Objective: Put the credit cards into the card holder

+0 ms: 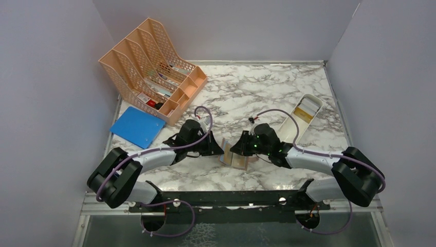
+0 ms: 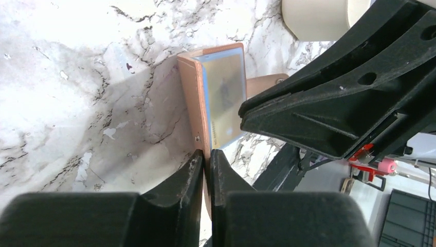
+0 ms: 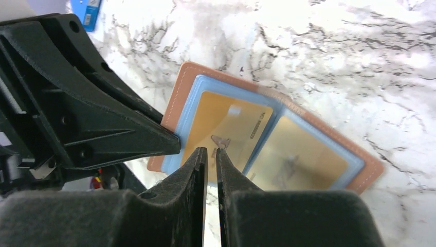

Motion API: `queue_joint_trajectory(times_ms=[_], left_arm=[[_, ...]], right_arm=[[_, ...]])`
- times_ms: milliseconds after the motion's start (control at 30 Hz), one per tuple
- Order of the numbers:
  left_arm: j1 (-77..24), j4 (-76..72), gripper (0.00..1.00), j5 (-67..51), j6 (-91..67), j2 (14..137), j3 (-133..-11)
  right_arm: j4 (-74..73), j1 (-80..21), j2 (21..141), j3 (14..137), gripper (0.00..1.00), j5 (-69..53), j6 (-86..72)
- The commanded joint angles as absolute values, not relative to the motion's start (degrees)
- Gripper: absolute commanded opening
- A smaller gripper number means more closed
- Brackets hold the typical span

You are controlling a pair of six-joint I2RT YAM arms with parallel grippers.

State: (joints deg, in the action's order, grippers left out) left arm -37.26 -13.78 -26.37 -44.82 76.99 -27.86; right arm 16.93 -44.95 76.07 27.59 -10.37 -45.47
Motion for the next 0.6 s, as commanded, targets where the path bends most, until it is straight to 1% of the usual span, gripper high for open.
queue_joint_trajectory(times_ms=[0, 100, 200, 233, 267, 367, 567], left_arm=[[-37.4, -14.6, 0.11, -28.5, -43.8, 78.2, -29.6], [-37.4, -14.5, 0.12, -28.5, -43.6, 78.3, -30.0], [-37.4, -14.2, 0.17, -28.7, -43.4, 78.2, -30.1], [-37.4, -14.0, 0.18, -28.6, -43.3, 78.1, -30.2], [-37.4, -13.8, 0.17, -28.6, -43.2, 77.9, -30.2], [-37.4, -14.0, 0.01, -28.9, -43.1, 77.4, -30.1], [-37.4, -18.7, 0.0, -32.9, -45.3, 78.4, -29.6]], right_arm=[[12.4, -45.2, 77.4, 29.2, 0.17, -5.7, -41.1], [13.9, -45.3, 79.6, 29.0, 0.17, -5.5, -40.9], [14.3, -45.2, 81.6, 28.7, 0.17, -5.0, -40.5], [14.6, -45.3, 81.9, 28.4, 0.17, -4.9, -40.6], [14.7, -45.3, 82.1, 28.1, 0.17, -4.7, -40.5], [14.6, -45.3, 82.0, 27.3, 0.17, -4.1, -40.3], [17.9, -45.3, 83.6, 25.2, 0.16, -4.6, -41.1]])
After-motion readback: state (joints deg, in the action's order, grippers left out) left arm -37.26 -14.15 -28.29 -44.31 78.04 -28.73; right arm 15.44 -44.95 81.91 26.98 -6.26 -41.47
